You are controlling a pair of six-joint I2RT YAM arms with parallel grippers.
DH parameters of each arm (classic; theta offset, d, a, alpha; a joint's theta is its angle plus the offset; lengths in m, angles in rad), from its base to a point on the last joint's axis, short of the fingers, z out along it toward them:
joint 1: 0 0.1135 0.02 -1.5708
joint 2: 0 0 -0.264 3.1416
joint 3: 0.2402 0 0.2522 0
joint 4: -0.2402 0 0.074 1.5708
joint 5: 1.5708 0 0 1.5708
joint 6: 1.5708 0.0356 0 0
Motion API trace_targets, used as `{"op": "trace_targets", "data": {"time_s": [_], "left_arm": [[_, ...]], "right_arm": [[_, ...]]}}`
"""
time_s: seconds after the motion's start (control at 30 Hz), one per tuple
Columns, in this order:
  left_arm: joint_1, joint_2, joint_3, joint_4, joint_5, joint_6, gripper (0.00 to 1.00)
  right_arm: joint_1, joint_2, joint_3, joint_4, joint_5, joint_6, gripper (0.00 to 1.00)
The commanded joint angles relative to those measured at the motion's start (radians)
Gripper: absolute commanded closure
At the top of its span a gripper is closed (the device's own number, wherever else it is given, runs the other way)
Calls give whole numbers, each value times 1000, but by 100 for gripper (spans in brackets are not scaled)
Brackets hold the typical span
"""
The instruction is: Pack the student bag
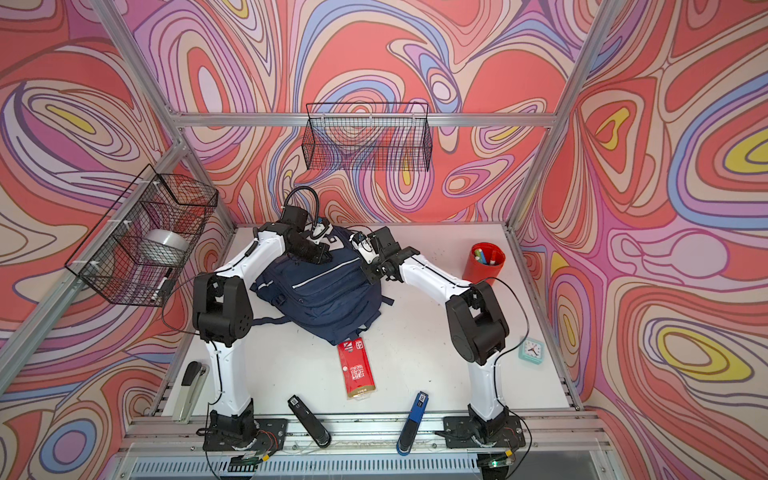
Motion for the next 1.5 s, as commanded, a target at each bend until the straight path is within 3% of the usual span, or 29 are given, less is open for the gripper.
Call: {"op": "trace_targets", "data": {"time_s": [0.0, 0.17, 0.27, 0.3, 0.37, 0.4, 0.43, 0.57, 0.67, 0.73, 0.83, 0.87, 1.03, 1.13, 1.2, 1.23, 1.3, 1.47], "left_arm": [[-10, 56, -44, -44, -76, -67, 100], [-14, -19, -93, 61, -17, -124, 100], [-13, -143, -156, 186, 107, -112, 100], [-14, -177, -175, 216, 132, -104, 95], [-17, -241, -199, 236, 173, -38, 63], [-21, -264, -213, 236, 177, -4, 57], [-25, -286, -230, 232, 165, 48, 55], [-90, -361, -369, 292, -49, 196, 49], [-113, -479, -569, 532, -11, 172, 50], [-134, -542, -641, 595, -6, 204, 52], [-199, -547, -646, 515, -176, 365, 53], [-201, -539, -650, 505, -179, 384, 52], [-206, -544, -685, 485, -192, 368, 52], [-226, -523, -661, 411, -310, 411, 52], [-231, -486, -626, 353, -345, 419, 65], [-233, -466, -608, 337, -368, 408, 82], [-234, -444, -584, 328, -375, 380, 100], [-234, -434, -545, 307, -263, 311, 100]], "right_arm": [[48, 2, 66, -98, -27, 72, 100], [39, -8, 35, -103, -3, 103, 100], [-12, 20, 35, -96, -78, 89, 100], [-15, 24, 30, -84, -85, 73, 100], [-16, 29, 17, -46, -111, 41, 100], [-17, 30, 12, -29, -123, 33, 100], [-18, 30, 12, -19, -143, 22, 100], [-38, 29, -4, 35, -240, 8, 100], [-52, 46, 20, 15, -275, 1, 100], [-60, 58, 35, -3, -281, -1, 100], [-72, 56, 33, -10, -293, -4, 100], [-74, 53, 29, -6, -294, -4, 100], [-83, 49, 24, -6, -312, -2, 100], [-84, 53, 26, 0, -317, -4, 100], [-85, 60, 41, -11, -311, -4, 100], [-85, 61, 48, -20, -314, -5, 100], [-85, 56, 48, -22, -318, -3, 100], [-81, 32, 39, -24, -283, 70, 100]]}}
